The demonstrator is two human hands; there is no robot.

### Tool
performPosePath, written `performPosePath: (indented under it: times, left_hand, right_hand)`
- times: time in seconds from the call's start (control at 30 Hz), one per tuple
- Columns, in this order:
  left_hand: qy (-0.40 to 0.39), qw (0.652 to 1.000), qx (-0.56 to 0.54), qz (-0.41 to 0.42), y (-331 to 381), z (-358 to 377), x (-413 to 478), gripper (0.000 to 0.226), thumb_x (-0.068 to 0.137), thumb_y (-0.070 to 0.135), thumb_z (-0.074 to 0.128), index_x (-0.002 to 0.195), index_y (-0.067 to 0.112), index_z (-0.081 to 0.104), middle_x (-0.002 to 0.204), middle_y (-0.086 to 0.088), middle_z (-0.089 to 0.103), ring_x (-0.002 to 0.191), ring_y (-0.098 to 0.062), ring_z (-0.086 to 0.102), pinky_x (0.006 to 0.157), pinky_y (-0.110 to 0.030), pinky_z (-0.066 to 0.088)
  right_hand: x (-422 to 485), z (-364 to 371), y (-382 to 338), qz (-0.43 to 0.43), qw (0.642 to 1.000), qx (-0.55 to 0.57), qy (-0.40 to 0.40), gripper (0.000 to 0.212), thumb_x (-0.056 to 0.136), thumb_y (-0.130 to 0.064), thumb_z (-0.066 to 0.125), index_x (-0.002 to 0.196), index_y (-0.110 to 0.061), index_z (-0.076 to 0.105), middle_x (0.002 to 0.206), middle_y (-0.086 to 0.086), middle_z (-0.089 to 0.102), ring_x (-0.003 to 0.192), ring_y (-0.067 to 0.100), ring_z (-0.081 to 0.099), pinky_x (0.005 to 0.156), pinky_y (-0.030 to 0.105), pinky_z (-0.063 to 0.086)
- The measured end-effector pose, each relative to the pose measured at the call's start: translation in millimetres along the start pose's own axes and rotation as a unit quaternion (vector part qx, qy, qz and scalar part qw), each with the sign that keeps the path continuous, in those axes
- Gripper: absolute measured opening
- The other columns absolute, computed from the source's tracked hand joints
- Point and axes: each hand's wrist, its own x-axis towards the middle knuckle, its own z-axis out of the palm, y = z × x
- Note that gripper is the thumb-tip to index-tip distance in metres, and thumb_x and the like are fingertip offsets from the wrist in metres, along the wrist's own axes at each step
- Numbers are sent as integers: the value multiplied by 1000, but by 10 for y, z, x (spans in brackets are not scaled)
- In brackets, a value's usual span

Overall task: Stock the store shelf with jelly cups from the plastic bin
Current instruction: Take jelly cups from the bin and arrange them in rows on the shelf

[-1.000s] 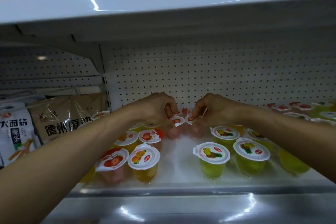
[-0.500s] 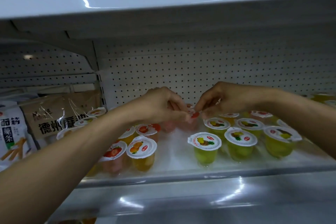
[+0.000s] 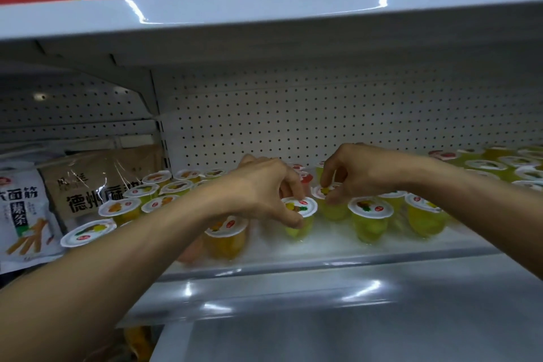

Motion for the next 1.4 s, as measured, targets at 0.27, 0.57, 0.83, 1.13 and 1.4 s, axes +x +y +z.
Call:
performPosePath:
  times: [0.27, 0.57, 0.83, 1.13, 1.4]
  left_hand:
    - [50, 988, 142, -38, -140, 11, -85, 35, 73, 49, 72, 106, 39, 67, 92, 17, 60, 94, -11, 52, 93, -34, 26]
    - [101, 970, 219, -36, -189, 65, -75, 20, 78, 31, 72, 97, 36, 67, 99, 16, 67, 101, -11, 56, 84, -33, 20]
    - [97, 975, 196, -49, -240, 88, -68, 18, 76, 35, 73, 92, 32, 64, 92, 15, 64, 94, -11, 58, 83, -34, 22]
    - [104, 986, 118, -53, -164, 21, -132, 23, 80, 47, 67, 99, 34, 64, 99, 16, 65, 99, -10, 58, 89, -34, 24]
    - [176, 984, -19, 14, 619, 398, -208, 40, 83, 57, 63, 119, 40, 59, 125, 16, 56, 118, -7, 50, 101, -35, 26]
  right_hand:
    - [19, 132, -208, -14, 998, 57, 25, 24, 74, -39, 79, 92, -26, 71, 86, -10, 61, 76, 8, 60, 60, 24, 46]
    - [13, 297, -288, -8, 991, 97, 93, 17, 77, -34, 77, 89, -23, 73, 76, -12, 58, 68, 0, 52, 52, 18, 34]
    - [-18, 361, -342, -7, 990, 85, 115, 15, 81, -27, 73, 94, -20, 74, 95, -2, 68, 93, 18, 62, 79, 32, 51]
    - [-252, 168, -294, -5, 989, 74, 124, 32, 90, -30, 64, 122, -28, 63, 131, -6, 58, 115, 14, 55, 87, 26, 43]
    - [-950, 72, 266, 11, 987, 10, 160, 30, 89, -32, 64, 120, -31, 65, 120, -9, 61, 109, 10, 54, 91, 31, 43]
